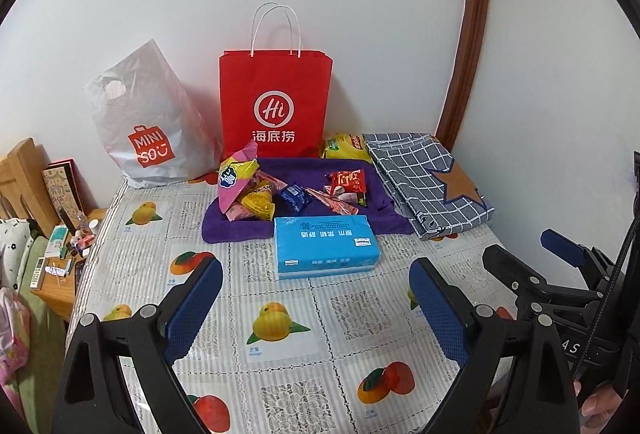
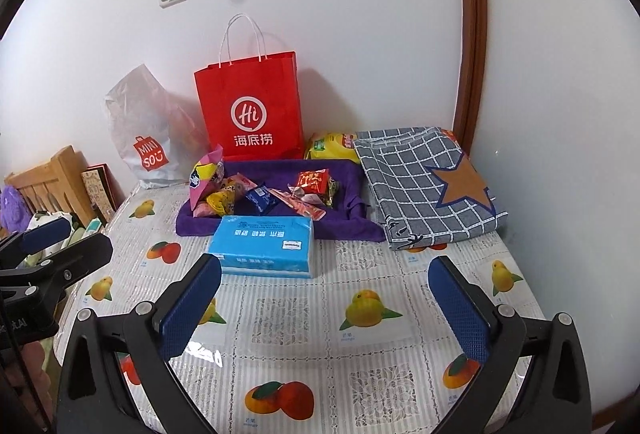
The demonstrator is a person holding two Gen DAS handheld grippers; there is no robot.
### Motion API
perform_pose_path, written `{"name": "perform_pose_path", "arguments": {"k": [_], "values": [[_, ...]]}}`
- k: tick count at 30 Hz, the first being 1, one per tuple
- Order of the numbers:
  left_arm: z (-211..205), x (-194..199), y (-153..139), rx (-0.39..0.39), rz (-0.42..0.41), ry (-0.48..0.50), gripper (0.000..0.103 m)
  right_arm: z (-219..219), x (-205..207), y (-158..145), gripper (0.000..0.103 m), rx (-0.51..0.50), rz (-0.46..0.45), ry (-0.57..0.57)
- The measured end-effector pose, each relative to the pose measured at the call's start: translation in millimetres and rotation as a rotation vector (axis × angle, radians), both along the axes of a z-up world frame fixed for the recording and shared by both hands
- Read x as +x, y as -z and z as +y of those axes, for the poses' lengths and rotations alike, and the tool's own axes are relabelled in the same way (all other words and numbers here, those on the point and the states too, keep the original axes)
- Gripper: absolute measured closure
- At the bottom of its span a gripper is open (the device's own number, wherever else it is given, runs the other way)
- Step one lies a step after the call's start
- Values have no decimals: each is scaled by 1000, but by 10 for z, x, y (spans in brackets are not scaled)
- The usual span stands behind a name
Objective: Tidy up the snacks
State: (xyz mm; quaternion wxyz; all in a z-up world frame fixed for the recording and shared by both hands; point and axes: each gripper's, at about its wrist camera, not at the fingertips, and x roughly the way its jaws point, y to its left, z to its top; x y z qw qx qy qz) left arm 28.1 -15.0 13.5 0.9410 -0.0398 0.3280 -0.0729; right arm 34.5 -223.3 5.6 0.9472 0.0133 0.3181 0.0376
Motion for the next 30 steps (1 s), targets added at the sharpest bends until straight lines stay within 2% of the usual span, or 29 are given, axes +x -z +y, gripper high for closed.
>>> {"name": "perform_pose_path", "arguments": {"k": [30], "values": [[2, -29, -18, 0, 0, -1, 8, -19, -38, -25, 1, 8, -7, 1]]}}
